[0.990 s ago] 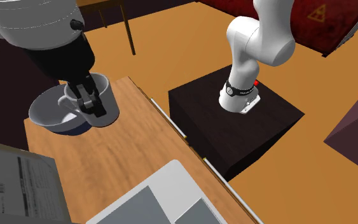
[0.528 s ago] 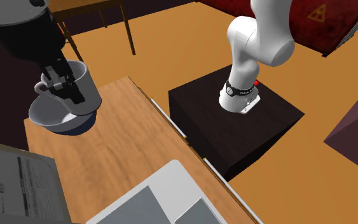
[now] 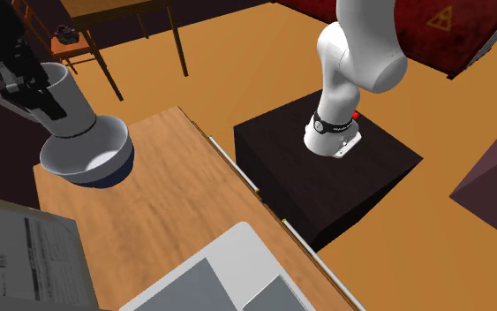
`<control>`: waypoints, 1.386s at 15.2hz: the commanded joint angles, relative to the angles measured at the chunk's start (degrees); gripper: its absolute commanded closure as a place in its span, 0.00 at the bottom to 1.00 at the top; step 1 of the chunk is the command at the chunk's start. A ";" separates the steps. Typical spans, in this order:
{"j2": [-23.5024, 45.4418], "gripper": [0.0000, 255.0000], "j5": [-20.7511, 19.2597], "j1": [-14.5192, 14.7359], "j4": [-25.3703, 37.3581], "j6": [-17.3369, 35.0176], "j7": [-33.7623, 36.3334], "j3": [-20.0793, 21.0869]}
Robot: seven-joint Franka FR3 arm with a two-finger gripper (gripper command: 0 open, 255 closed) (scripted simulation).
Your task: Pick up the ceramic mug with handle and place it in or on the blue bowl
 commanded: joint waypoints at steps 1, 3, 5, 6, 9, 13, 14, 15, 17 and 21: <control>3.91 1.00 0.24 -1.15 6.47 -2.41 -1.90 -0.54; 8.89 1.00 0.55 -2.48 14.53 -5.38 -3.84 -1.05; 11.53 1.00 0.71 -3.21 18.13 -6.28 -4.76 -1.24; 11.11 1.00 0.70 -3.22 16.68 -5.24 -4.70 -1.23; 10.12 1.00 0.67 -3.21 12.75 -2.31 -4.53 -1.22; 9.27 1.00 0.63 -3.21 8.29 1.29 -4.33 -1.21; 9.12 1.00 0.62 -3.21 7.29 2.15 -4.28 -1.20; 9.00 1.00 0.61 -3.21 6.32 2.99 -4.23 -1.20; 8.82 1.00 0.59 -3.21 4.49 4.63 -4.14 -1.20; 8.69 1.00 0.55 -3.22 1.21 7.78 -3.96 -1.20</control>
